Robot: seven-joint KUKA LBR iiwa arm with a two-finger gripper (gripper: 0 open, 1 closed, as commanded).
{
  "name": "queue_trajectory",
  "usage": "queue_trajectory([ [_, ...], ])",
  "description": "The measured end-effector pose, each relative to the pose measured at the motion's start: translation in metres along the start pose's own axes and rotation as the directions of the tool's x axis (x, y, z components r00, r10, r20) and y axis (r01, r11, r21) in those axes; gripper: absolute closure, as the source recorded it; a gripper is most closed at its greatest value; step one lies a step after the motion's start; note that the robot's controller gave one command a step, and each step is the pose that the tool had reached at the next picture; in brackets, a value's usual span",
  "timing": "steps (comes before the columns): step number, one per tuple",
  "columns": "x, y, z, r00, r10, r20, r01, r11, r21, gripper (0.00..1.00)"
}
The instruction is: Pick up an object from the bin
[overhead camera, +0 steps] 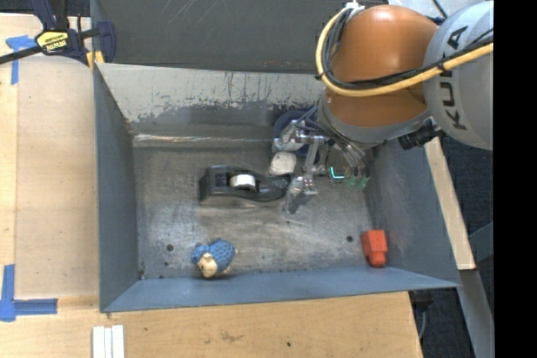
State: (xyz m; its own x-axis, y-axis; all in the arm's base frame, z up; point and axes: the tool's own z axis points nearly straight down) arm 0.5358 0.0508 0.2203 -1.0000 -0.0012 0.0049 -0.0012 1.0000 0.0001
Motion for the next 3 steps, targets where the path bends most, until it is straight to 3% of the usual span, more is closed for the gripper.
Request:
queue_trajectory([
  [1,-0.054,0.01,0.128,0.949,0.315,-0.009,-0.315,0.949,0.008,0.0],
  [2,-0.05,0.011,0.13,0.949,0.312,-0.032,-0.312,0.95,0.014,1.0],
  [3,-0.042,0.053,-0.006,0.951,0.309,0.006,-0.309,0.951,-0.002,1.0],
])
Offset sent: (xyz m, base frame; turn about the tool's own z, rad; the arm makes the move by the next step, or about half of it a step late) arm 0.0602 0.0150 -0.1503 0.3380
